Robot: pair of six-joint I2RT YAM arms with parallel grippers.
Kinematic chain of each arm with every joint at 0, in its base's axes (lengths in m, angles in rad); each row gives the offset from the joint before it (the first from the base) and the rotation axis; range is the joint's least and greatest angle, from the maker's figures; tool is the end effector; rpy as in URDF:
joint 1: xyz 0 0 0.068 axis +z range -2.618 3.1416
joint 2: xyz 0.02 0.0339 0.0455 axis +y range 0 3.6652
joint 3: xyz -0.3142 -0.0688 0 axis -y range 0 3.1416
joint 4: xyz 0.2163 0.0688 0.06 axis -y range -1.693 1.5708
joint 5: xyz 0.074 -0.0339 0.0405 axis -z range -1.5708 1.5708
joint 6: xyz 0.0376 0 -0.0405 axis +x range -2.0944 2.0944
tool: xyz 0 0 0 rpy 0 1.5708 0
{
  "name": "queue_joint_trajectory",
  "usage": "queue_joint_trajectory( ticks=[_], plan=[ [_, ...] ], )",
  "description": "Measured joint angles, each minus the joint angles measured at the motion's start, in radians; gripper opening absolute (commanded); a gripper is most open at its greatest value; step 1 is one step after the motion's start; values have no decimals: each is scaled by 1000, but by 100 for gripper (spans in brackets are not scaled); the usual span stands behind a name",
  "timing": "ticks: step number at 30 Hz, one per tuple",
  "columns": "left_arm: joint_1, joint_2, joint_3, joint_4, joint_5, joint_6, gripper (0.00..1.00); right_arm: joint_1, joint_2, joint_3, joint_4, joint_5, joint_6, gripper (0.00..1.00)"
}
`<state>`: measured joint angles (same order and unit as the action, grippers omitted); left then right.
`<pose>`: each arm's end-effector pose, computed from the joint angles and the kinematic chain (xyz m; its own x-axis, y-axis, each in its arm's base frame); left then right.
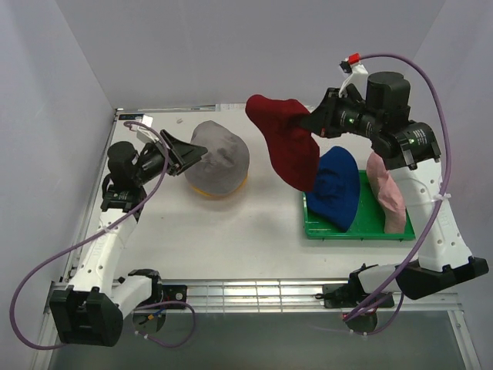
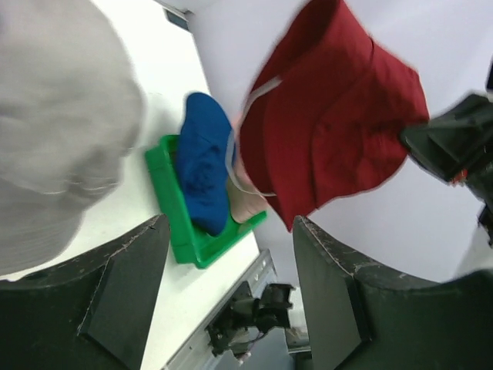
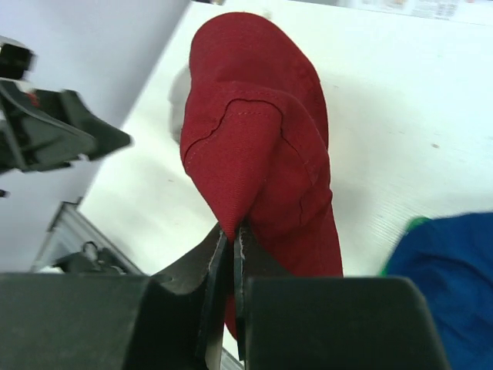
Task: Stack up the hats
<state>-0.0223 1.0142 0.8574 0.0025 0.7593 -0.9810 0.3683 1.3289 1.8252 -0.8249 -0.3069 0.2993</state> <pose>0.1765 -0.0298 0.3902 -0.6641 -0.5881 -0.4617 0.2596 0.3977 -0.8800 0.1921 0.0863 0.5389 -0.4675 0.1208 -0.8757 -0.4941 0.7857 0.3722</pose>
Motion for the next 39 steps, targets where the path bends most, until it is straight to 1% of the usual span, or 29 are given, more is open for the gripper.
queue_joint_trajectory(
  ticks=[8, 12, 16, 22, 27, 31, 34, 36, 39],
  plan=[
    [-290, 75, 26, 191, -98, -52, 77, 0, 53, 10, 167, -151, 194, 8],
    [-382, 151, 46, 271, -156, -56, 77, 0, 58, 10, 229, -198, 261, 8],
    [-450, 228, 75, 321, -212, -56, 77, 0, 58, 10, 264, -226, 303, 8],
    [-514, 309, 110, 393, -265, -63, 77, 0, 58, 11, 275, -243, 329, 8],
    [-535, 326, 116, 431, -298, -80, 76, 0, 58, 11, 275, -247, 342, 8],
    [-538, 324, 116, 458, -325, -94, 73, 0, 58, 11, 276, -246, 349, 8],
    [-538, 319, 116, 468, -341, -104, 66, -1, 58, 10, 283, -246, 351, 8],
    [-538, 314, 116, 473, -353, -109, 57, -1, 58, 9, 288, -246, 352, 8],
    [-538, 306, 116, 475, -365, -117, 47, -1, 58, 9, 300, -244, 352, 8]
  ],
)
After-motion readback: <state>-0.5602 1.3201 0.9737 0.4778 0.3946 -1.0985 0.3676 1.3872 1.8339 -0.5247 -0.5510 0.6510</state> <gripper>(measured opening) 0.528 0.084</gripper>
